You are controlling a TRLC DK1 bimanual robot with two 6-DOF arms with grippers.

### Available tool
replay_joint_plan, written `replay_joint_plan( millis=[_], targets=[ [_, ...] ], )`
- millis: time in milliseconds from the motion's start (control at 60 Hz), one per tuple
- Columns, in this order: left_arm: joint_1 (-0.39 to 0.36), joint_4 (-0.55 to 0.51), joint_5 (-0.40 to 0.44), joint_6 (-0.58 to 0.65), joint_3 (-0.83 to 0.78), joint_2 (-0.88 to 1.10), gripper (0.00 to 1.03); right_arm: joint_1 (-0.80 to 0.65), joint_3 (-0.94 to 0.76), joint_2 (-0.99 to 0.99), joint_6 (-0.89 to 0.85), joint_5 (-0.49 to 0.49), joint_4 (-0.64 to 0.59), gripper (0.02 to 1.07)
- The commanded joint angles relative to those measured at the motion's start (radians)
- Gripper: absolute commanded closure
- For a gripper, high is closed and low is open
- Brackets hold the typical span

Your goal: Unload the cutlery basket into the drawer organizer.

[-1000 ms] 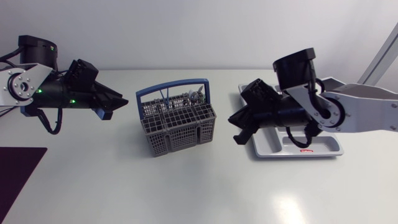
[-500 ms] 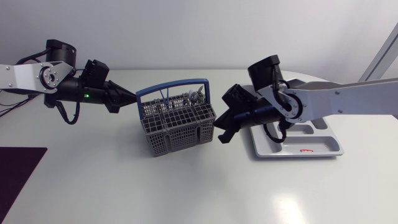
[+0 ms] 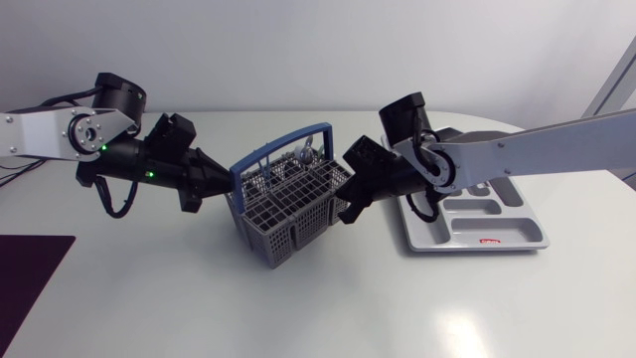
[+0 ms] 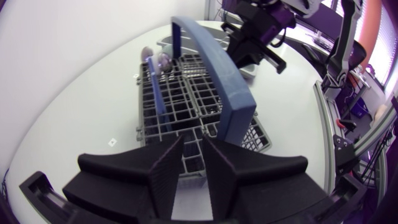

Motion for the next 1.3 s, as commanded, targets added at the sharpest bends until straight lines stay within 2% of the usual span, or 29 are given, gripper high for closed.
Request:
replay_joint_plan(
  millis=[0, 167, 283, 367, 450, 550, 633, 750, 833, 950, 1067, 1283],
  targets=[
    [-0.056, -0.026, 0.017, 0.041, -0.07, -0.081, 0.78, -0.009, 0.028, 0.021, -0.007, 0.003, 0.035, 1.02],
    [-0.197, -0.083, -0.015, 0.037, -0.123, -0.182, 0.78, -0.015, 0.046, 0.047, -0.007, 0.009, 0.047, 1.02],
    [-0.306, -0.084, -0.055, -0.008, -0.134, -0.221, 0.78, -0.014, 0.077, 0.061, 0.011, 0.01, 0.047, 1.02],
    [-0.386, -0.06, -0.107, -0.065, -0.129, -0.219, 0.78, -0.006, 0.103, 0.075, 0.018, 0.014, 0.042, 1.02],
    [-0.429, -0.015, -0.146, -0.108, -0.131, -0.219, 0.78, -0.003, 0.108, 0.078, 0.021, 0.027, 0.041, 1.02],
    [-0.408, -0.02, -0.166, -0.109, -0.137, -0.281, 0.77, -0.017, 0.077, 0.012, 0.021, 0.037, 0.03, 1.02],
    [-0.309, -0.072, -0.161, -0.095, -0.142, -0.364, 0.77, -0.035, 0.039, -0.063, 0.019, 0.035, -0.002, 1.02],
    [-0.168, -0.218, -0.115, 0.055, -0.165, -0.42, 0.77, -0.04, -0.029, -0.157, 0.019, 0.032, -0.036, 1.02],
    [-0.139, -0.265, -0.115, 0.138, -0.218, -0.428, 0.77, -0.034, -0.081, -0.206, 0.03, 0.032, -0.047, 1.02],
    [-0.148, -0.279, -0.115, 0.207, -0.31, -0.417, 0.77, -0.011, -0.122, -0.229, 0.057, 0.032, -0.047, 1.02],
    [-0.213, -0.265, -0.117, 0.238, -0.366, -0.39, 0.77, 0.0, -0.106, -0.192, 0.074, 0.035, -0.045, 1.02],
    [-0.293, -0.195, -0.118, 0.239, -0.359, -0.242, 0.77, 0.001, 0.066, 0.004, 0.084, 0.08, -0.071, 1.02]
  ],
)
